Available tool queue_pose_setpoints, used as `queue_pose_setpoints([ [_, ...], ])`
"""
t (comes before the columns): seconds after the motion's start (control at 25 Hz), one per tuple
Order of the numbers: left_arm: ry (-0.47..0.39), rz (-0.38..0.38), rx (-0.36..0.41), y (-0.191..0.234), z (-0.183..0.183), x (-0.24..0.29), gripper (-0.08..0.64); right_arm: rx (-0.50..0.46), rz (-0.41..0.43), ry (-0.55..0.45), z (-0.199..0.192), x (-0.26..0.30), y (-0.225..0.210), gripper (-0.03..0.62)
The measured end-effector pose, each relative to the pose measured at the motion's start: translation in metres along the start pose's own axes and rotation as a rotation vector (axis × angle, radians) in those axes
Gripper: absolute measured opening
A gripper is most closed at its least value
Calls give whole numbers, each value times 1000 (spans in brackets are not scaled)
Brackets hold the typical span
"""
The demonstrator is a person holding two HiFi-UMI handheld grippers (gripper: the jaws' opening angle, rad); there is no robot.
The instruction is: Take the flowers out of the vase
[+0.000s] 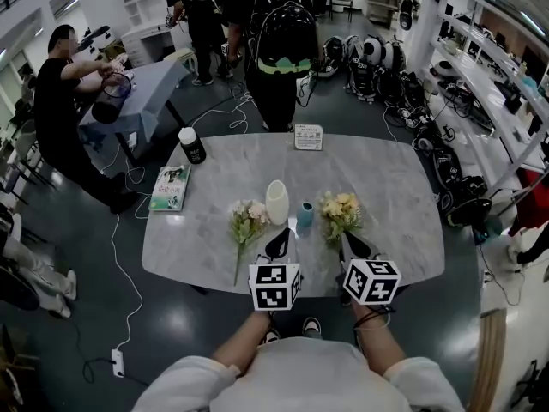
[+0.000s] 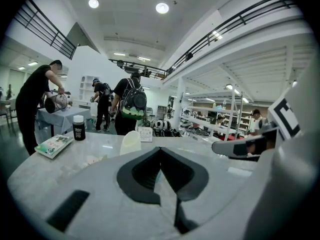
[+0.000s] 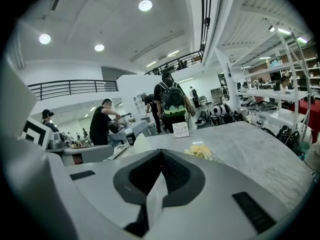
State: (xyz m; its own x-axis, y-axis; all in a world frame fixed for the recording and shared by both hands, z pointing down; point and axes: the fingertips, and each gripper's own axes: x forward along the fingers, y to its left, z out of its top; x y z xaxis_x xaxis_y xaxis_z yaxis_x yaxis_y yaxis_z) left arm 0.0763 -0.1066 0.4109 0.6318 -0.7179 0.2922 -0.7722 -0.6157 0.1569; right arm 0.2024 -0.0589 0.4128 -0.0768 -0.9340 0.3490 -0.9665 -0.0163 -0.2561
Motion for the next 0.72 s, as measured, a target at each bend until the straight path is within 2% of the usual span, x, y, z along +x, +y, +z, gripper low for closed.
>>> queue_pose_setpoints([
  [0.72, 24, 30, -7, 4, -10, -1, 9, -11, -15, 35, -9, 0, -3, 5],
])
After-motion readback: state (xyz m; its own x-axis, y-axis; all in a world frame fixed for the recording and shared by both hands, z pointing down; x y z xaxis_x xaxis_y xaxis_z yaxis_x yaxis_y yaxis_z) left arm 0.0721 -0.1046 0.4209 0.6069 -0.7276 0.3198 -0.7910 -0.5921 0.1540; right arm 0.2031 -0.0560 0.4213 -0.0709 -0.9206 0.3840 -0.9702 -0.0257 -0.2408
